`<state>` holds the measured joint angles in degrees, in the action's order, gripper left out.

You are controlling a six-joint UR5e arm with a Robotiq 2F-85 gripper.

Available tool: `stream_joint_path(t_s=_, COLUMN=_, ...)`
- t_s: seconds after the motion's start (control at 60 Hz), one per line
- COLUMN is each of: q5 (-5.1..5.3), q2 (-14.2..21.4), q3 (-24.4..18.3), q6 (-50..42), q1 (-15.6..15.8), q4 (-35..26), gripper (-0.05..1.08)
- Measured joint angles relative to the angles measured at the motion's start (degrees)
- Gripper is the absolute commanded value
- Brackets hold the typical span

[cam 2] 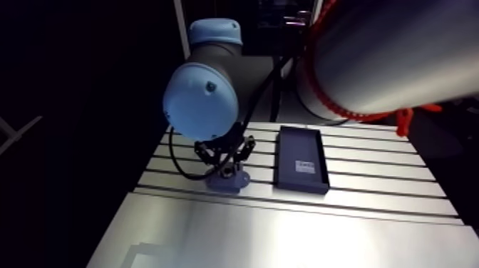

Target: Pick up the bearing and press it into the housing until flush.

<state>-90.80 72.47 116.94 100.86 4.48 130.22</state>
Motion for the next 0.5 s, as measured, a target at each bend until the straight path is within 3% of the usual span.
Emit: stream_joint_path(t_s=0.5, q5=0.09, q2=0.0, q3=-0.1, q6=0.0, q1=0.1, q4=0.0, gripper=0.61)
